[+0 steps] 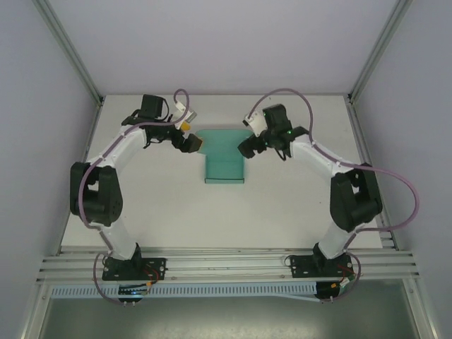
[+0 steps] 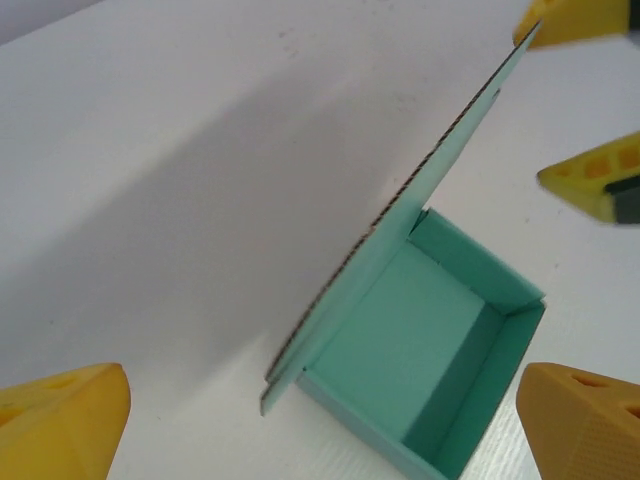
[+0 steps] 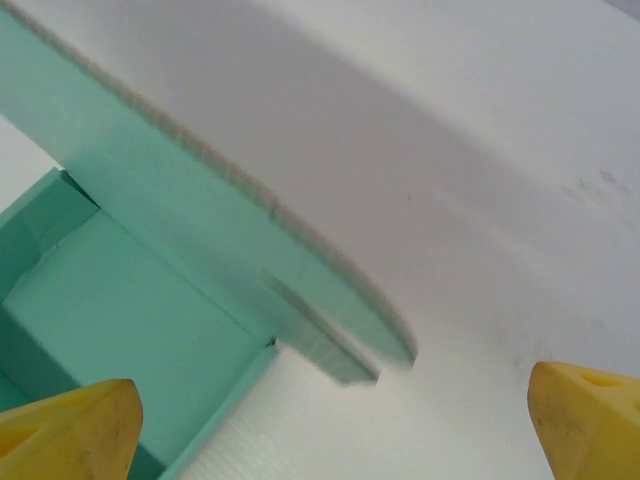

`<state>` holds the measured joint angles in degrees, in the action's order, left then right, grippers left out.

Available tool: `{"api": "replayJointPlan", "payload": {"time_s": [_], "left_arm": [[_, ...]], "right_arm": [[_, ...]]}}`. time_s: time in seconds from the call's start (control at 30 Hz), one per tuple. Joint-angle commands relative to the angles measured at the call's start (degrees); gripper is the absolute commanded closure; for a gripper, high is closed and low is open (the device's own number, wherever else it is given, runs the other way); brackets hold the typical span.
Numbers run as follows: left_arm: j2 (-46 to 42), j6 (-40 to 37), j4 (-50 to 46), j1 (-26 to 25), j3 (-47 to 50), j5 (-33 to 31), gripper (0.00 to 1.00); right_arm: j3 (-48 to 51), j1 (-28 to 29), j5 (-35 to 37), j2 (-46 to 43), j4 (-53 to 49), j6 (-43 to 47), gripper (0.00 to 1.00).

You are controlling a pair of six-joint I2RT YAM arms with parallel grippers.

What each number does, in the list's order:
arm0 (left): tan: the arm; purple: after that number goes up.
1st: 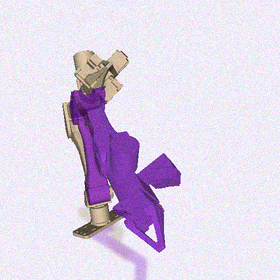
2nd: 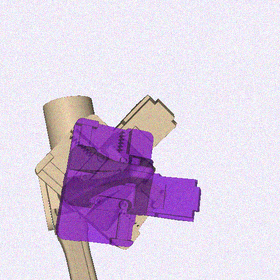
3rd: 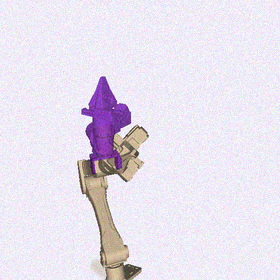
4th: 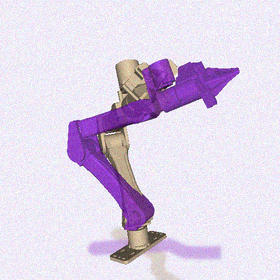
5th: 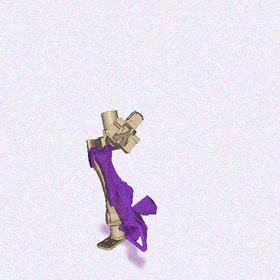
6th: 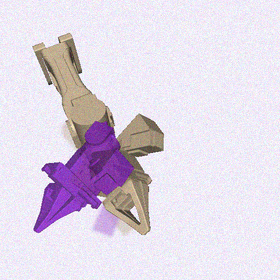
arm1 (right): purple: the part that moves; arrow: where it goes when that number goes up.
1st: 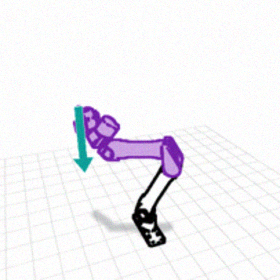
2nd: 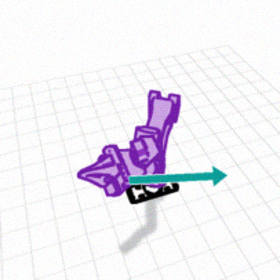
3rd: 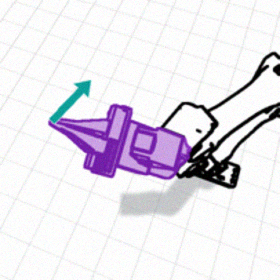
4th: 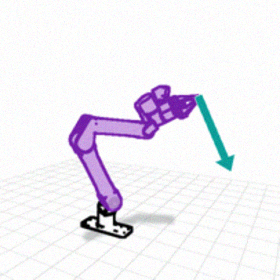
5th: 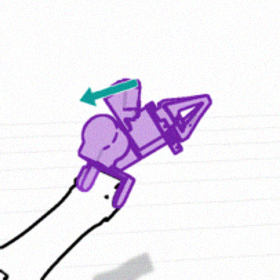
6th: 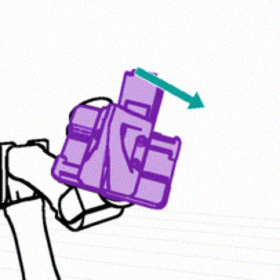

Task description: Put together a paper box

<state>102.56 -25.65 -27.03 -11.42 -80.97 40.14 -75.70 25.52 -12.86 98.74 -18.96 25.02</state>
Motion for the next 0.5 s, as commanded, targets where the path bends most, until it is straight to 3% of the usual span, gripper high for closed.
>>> {"api": "replayJointPlan", "payload": {"time_s": [0.0,0.07,0.2,0.33,0.47], "left_arm": [[2.69,-8.4,-7.49,-0.95,-3.5,3.2,0.02],[4.05,-9.33,-7.21,-1.89,-4.27,-0.48,0.07],[8.73,-11.72,-11.28,-3.67,-9.21,-6.03,0.3],[11.03,-12.06,-10.81,-4.53,-11.37,-8.89,0.56],[10.3,-12.09,-8.5,-4.49,-10.79,-8.76,0.73]], "right_arm": [[-8.61,-0.21,-13.18,5.7,-12.45,14.48,0.02],[-14.0,-0.2,-12.96,9.4,-18.22,16.57,0.06],[-21.54,-0.55,-10.93,14.73,-26.03,18.71,0.22],[-22.82,-0.97,-9.75,15.61,-26.67,18.5,0.36],[-22.89,-1.5,-8.7,14.97,-26.19,18.62,0.54]]}}
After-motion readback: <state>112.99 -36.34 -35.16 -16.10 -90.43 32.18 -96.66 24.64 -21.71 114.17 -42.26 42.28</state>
